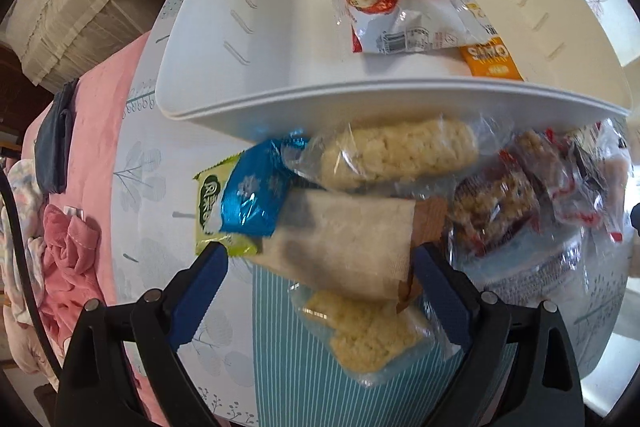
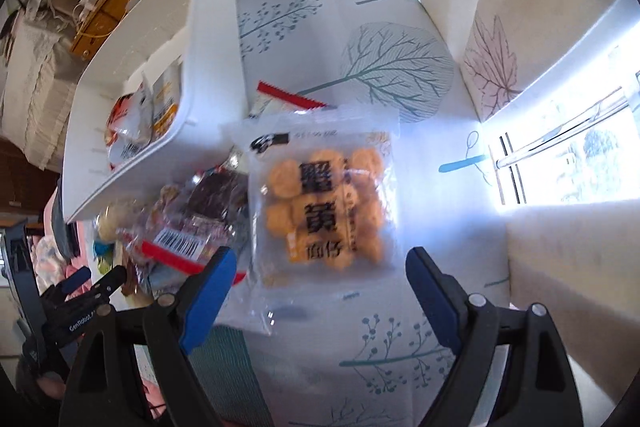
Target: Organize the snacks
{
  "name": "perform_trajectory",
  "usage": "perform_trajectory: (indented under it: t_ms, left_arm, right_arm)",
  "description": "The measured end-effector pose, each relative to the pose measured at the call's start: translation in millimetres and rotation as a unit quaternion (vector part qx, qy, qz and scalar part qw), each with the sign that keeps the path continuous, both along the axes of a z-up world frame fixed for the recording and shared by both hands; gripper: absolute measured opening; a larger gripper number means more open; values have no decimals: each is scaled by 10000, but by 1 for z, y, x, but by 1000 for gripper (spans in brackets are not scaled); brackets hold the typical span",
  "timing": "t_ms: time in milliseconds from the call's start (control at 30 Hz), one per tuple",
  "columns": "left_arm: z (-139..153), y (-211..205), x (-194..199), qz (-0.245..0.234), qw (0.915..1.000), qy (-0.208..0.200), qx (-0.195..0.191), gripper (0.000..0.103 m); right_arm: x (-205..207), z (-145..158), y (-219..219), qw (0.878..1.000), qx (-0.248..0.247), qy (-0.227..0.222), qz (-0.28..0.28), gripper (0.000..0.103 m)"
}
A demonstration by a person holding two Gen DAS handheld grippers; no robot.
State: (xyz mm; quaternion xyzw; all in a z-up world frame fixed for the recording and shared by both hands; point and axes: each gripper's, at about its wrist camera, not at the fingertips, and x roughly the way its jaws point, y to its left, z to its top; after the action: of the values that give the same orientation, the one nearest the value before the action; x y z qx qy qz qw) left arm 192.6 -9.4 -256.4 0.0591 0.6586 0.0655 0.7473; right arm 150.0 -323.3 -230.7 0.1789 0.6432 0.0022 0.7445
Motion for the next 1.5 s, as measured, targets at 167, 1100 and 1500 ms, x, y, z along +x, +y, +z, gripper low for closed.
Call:
perform_trajectory:
  t_ms: [167, 1100, 1500]
  left_arm:
    - [-5, 1, 16, 206, 9997, -60, 100, 97]
    - [-20, 51, 9, 1379, 9904, -38, -66, 5]
    - [39, 97, -36, 1834, 9652, -1408, -1225, 4]
  right_arm:
    - [15, -15, -4, 9999, 72, 139, -11, 92]
    - [46, -33, 8, 9989, -112, 444, 107, 74]
    - [29, -18, 2, 9990, 176, 398, 88, 72]
